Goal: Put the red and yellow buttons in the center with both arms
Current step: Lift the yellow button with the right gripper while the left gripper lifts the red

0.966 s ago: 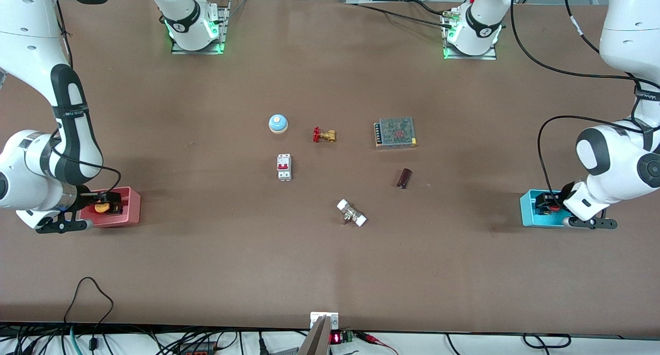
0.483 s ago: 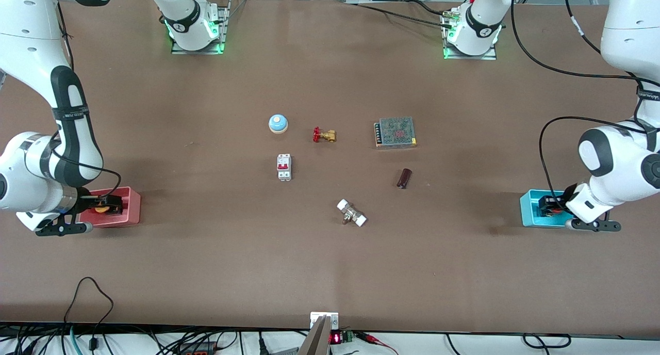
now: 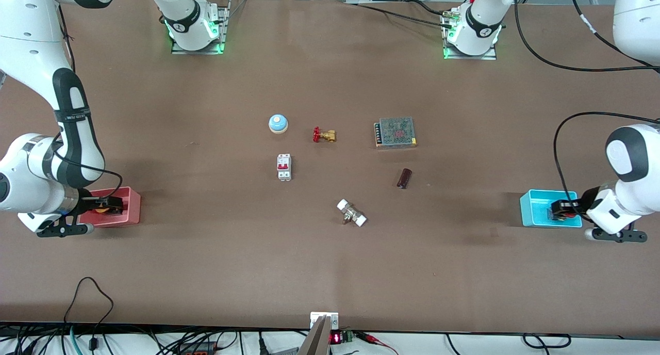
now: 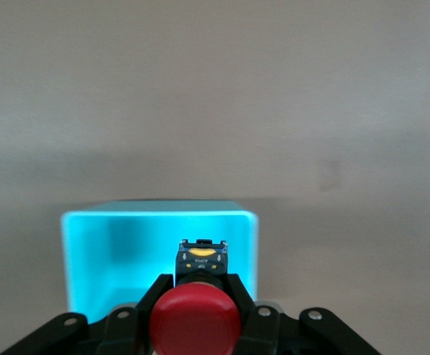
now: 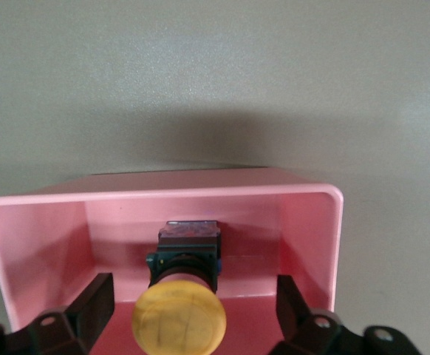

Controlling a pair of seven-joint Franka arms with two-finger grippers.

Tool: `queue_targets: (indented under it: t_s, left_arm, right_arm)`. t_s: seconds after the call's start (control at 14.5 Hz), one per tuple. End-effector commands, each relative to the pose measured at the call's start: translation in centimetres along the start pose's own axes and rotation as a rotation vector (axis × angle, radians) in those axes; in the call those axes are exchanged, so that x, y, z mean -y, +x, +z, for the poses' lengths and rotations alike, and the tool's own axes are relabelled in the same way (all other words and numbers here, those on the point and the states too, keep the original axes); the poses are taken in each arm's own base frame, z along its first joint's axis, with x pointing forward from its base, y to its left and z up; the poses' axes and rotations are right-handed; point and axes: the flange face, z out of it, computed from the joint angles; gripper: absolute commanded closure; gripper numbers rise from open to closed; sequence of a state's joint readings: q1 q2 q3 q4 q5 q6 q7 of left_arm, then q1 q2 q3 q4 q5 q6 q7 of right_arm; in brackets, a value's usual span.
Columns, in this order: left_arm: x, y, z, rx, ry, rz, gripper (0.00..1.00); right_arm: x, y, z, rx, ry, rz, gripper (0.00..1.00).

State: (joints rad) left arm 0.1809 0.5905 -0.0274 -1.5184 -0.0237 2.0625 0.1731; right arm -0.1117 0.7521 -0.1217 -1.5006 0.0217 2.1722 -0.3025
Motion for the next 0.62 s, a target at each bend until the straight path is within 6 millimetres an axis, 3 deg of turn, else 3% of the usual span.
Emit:
queue_targets:
  t_s: [0.0, 0.34, 0.55]
  left_arm:
    - [-6.1, -1.0, -2.1, 0.017, -0.002, -0.047, 0.99]
    - [-17.2, -5.0, -2.6, 0.039, 0.016, -0.108, 0.99]
    - [-22.0, -7.9, -1.2, 0.035, 0.026, -0.135, 0.99]
  right_arm:
    - [-0.2, 0.6, 0.0, -0.014, 0.013, -0.006, 0.27]
    - [-0.1, 0.6, -0.1, -0.013, 0.013, -0.010, 0.61]
    - [0.0, 0.6, -0.2, -0.013, 0.013, -0.016, 0.62]
